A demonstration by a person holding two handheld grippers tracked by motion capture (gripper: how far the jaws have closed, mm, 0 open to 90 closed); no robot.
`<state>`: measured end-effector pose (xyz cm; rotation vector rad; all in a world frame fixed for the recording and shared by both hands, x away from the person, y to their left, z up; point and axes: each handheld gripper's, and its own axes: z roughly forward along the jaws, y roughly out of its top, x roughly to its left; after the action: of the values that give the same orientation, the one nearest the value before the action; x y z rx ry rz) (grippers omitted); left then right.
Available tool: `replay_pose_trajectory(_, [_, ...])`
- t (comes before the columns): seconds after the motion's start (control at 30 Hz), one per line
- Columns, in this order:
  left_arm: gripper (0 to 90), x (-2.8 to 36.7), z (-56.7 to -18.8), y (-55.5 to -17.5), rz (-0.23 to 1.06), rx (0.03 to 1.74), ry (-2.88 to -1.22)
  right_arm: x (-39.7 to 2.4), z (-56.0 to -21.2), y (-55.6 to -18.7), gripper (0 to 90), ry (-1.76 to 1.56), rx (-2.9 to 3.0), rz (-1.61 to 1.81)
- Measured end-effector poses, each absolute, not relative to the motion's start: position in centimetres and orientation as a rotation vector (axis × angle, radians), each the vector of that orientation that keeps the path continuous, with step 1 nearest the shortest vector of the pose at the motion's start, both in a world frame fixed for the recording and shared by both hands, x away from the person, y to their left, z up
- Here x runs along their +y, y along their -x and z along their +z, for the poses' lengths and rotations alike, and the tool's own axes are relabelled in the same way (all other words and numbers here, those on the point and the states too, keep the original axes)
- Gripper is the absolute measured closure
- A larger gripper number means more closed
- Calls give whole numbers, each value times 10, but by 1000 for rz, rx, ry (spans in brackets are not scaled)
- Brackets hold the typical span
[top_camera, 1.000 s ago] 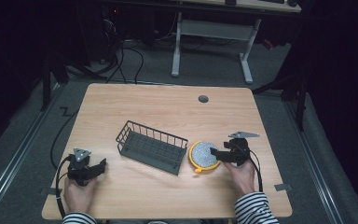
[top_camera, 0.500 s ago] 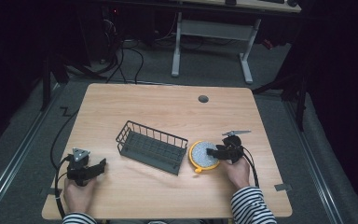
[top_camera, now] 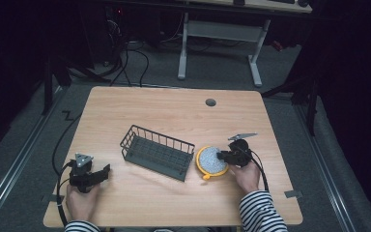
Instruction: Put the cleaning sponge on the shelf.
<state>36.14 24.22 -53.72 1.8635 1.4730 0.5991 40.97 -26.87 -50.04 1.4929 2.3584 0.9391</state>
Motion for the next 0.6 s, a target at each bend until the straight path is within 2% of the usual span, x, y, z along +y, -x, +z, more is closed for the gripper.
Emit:
replay_pose_trajectory(0.2, [270, 242, -537, -361, 596, 1472, -1864, -271, -494, -407, 874, -1482, 2365, 977])
replay_pose_trajectory(0.6, [269, 242, -537, -361, 594, 1471, -1863, -273, -485, -404, 885, -1426, 2373, 1014])
